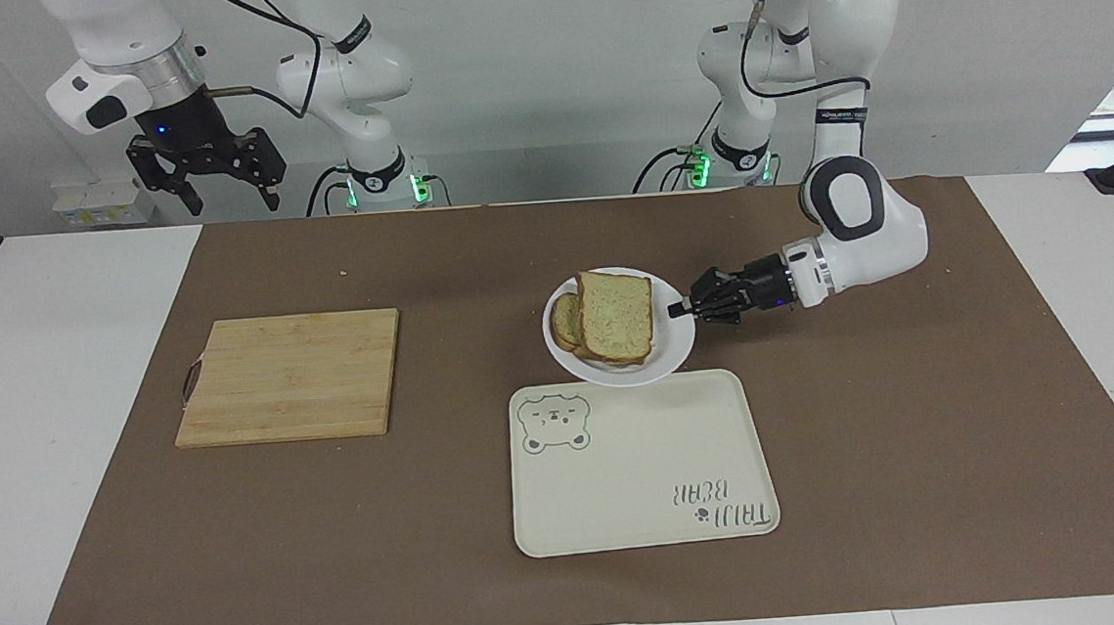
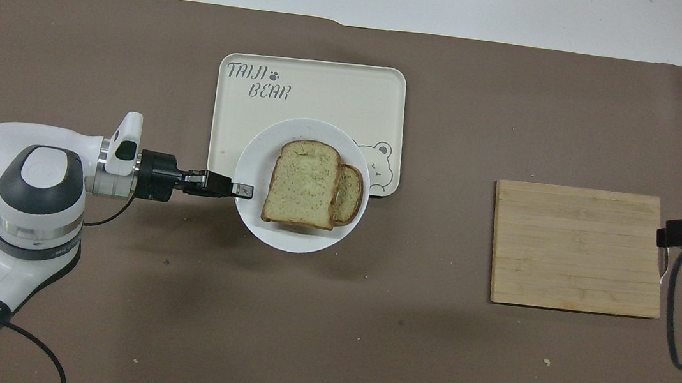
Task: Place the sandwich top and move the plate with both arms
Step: 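Slide the white plate with the left gripper onto the bear tray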
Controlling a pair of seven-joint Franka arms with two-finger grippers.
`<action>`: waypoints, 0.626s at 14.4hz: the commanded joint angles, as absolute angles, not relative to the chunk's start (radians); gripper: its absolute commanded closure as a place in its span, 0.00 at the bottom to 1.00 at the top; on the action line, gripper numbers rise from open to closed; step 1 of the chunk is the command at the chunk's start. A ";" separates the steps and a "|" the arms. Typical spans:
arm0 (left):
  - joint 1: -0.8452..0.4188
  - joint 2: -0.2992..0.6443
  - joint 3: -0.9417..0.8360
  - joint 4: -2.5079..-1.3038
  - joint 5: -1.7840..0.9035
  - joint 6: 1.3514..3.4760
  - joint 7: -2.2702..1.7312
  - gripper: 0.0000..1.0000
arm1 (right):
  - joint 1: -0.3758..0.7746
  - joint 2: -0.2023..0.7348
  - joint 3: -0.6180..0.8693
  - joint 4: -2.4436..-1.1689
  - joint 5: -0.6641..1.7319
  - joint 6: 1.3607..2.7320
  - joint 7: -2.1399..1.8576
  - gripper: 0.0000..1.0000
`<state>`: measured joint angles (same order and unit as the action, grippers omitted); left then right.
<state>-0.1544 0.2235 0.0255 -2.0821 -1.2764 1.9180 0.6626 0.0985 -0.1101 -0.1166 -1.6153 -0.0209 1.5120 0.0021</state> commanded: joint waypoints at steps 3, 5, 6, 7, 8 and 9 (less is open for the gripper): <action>-0.098 0.380 0.012 -1.852 -1.267 1.885 0.563 1.00 | 0.092 -0.127 -0.112 -1.634 -0.002 1.516 0.011 0.00; -0.084 0.457 0.003 -1.729 -1.287 1.890 0.507 1.00 | 0.092 -0.127 -0.112 -1.634 -0.002 1.516 0.011 0.00; -0.083 0.486 -0.006 -1.671 -1.289 1.897 0.494 1.00 | 0.092 -0.127 -0.112 -1.634 -0.002 1.516 0.011 0.00; -0.084 0.523 -0.008 -1.623 -1.289 1.904 0.483 1.00 | 0.092 -0.127 -0.112 -1.634 -0.002 1.516 0.011 0.00; -0.092 0.550 -0.008 -1.597 -1.287 1.933 0.479 1.00 | 0.092 -0.127 -0.112 -1.634 -0.002 1.516 0.011 0.00; -0.095 0.572 -0.014 -1.579 -1.285 1.969 0.477 1.00 | 0.092 -0.127 -0.112 -1.634 -0.002 1.516 0.011 0.00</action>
